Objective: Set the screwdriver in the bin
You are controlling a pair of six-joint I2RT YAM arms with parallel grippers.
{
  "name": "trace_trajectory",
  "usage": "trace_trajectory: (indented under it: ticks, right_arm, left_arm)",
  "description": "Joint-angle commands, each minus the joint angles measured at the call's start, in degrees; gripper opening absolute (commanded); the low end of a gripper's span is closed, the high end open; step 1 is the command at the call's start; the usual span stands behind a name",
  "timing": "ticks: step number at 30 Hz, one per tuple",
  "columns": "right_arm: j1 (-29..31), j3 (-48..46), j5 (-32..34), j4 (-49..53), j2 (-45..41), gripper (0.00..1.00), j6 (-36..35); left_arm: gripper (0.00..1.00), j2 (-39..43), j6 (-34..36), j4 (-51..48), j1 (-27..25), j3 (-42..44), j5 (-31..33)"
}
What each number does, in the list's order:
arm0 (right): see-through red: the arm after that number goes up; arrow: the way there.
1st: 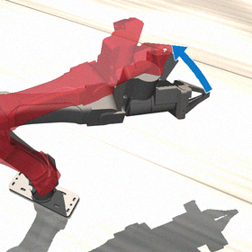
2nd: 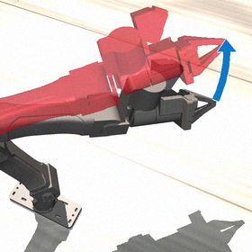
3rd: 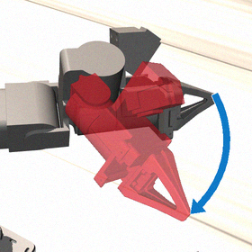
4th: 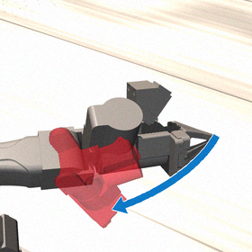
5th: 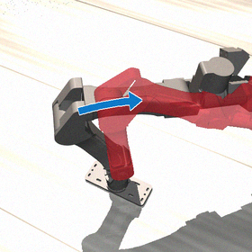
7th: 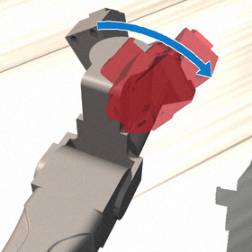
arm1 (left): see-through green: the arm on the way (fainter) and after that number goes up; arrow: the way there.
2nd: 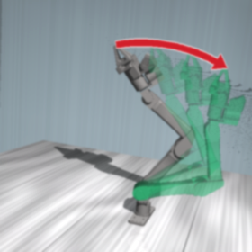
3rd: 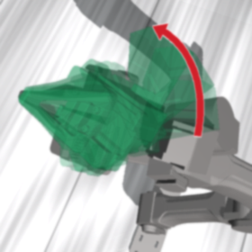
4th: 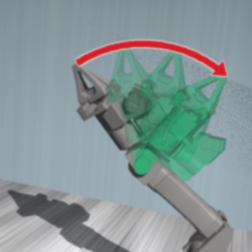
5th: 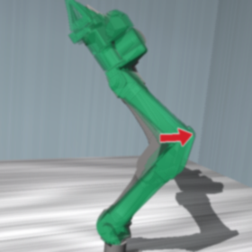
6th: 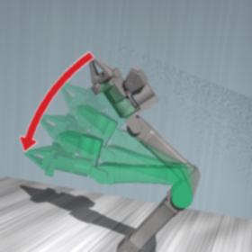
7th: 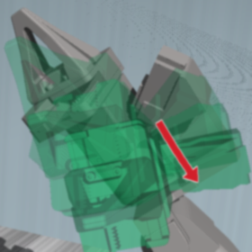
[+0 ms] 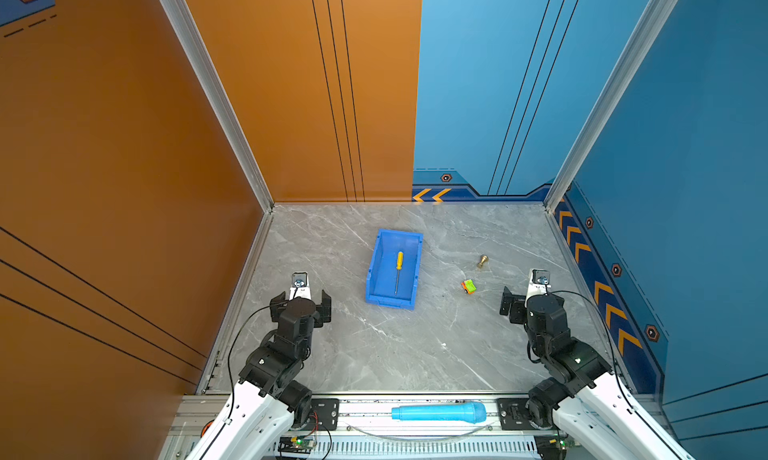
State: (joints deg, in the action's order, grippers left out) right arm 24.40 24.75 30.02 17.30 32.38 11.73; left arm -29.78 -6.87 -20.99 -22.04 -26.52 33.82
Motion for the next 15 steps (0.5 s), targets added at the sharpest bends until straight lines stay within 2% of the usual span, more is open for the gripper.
trace_trajectory:
  ticks: [1, 4, 8, 15]
  right_arm:
    - [-3.84, -5.16, -1.91, -11.11, 0.26, 1.0, -6.73]
    - [-7.86, -8.71, -3.77, -16.66, 1.12, 1.0, -7.5]
    - [-13.05, -12.68, -11.18, -23.94, 3.96, 1.0, -8.07]
    - [-16.1, -13.34, -15.25, -36.12, 15.44, 1.0, -9.55]
  left_arm:
    - [0.98, -0.86, 2.16, 5.56, 3.74, 3.21, -1.94]
    - [0.98, -1.3, 3.33, 11.4, 6.26, 6.73, -3.2]
    - [0.98, -5.37, 4.24, 18.94, 8.35, 9.92, -2.84]
    - [0.98, -16.38, 2.67, 35.22, 11.11, 13.46, -7.38]
